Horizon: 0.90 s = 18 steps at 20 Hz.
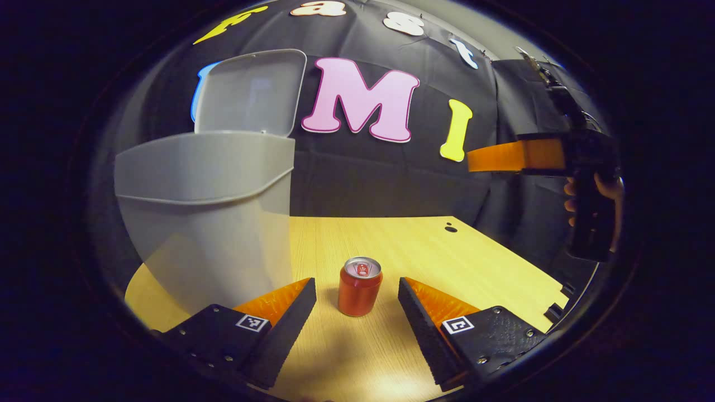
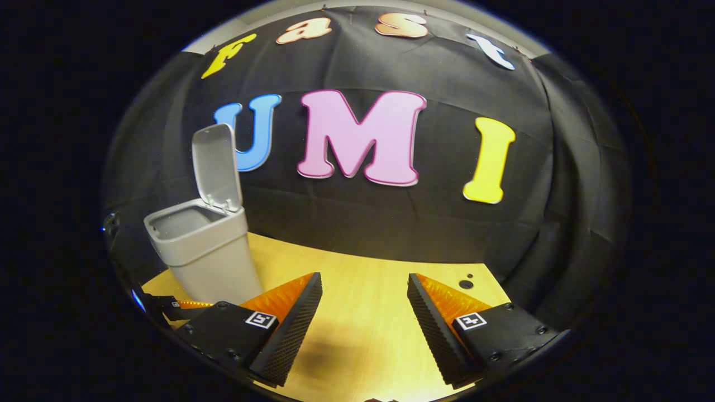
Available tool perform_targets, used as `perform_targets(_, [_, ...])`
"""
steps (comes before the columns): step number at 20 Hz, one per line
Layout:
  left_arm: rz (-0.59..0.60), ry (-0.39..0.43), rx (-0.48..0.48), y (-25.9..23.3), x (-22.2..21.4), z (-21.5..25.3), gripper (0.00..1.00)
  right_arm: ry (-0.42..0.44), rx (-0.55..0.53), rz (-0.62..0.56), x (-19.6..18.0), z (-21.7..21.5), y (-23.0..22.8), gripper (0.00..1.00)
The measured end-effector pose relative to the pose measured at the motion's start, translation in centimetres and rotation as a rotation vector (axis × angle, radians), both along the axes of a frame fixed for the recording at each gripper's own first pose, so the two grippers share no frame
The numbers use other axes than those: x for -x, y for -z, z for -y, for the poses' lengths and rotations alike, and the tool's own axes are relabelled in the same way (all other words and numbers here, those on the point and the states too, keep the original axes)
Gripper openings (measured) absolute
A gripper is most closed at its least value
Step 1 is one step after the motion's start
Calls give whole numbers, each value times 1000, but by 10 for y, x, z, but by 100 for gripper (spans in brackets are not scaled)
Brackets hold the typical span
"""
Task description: Press the lid of the desktop garbage bin to open it, pick up the crumpled paper on the desktop and throw it into the bin, then pick up the pop can on the desktop and drop it into the bin, and finally close the garbage bin lid.
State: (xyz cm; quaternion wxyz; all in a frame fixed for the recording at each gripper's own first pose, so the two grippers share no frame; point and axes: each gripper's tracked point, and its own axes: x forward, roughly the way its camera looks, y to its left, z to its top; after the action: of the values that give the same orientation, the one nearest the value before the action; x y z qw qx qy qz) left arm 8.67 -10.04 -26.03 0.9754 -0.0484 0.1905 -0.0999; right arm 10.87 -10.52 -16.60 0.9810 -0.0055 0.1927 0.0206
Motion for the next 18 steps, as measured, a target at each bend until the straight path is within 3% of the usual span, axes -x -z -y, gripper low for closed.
perform_targets(3, [-16,-20,-6,24,-24,8,98,55,-23,5,14,27,18,99])
perform_targets(9, [-61,-18,-23,57,-54,13,98,119,-72,-95,33,54,75,99])
perform_targets(18, [-42,21,-45,77,-97,28,98,134,-54,-146,49,73,119,99])
